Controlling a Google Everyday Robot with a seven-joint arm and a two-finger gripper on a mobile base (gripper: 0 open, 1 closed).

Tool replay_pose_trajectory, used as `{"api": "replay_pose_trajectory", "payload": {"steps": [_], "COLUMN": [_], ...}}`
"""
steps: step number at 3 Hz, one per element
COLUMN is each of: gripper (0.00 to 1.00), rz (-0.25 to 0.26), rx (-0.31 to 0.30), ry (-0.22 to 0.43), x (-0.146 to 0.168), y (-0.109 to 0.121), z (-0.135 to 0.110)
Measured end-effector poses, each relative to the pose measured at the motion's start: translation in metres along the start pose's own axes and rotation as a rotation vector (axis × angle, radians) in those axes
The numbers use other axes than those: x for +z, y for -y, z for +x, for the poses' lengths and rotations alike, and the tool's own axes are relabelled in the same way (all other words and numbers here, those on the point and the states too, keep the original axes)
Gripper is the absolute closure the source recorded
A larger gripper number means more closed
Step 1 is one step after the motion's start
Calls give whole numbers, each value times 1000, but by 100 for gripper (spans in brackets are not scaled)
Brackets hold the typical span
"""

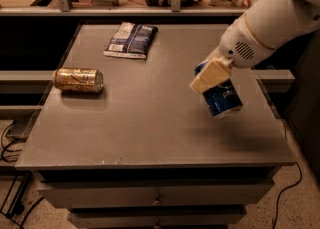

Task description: Place pepsi can upright

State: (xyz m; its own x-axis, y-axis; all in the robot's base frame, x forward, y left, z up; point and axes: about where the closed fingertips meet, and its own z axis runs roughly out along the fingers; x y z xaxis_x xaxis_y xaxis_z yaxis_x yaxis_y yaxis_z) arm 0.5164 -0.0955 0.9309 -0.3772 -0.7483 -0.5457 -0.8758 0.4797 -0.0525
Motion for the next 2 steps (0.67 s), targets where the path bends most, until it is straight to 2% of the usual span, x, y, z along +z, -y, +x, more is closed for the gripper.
{"api": "replay_pose_trajectory", "payload": {"steps": [1, 2], "gripper": [100, 100], "rz": [34, 50], "rx": [-109, -182], "ry": [167, 182], "x": [-17, -21], "y": [-1, -1], "z": [-22, -23]}}
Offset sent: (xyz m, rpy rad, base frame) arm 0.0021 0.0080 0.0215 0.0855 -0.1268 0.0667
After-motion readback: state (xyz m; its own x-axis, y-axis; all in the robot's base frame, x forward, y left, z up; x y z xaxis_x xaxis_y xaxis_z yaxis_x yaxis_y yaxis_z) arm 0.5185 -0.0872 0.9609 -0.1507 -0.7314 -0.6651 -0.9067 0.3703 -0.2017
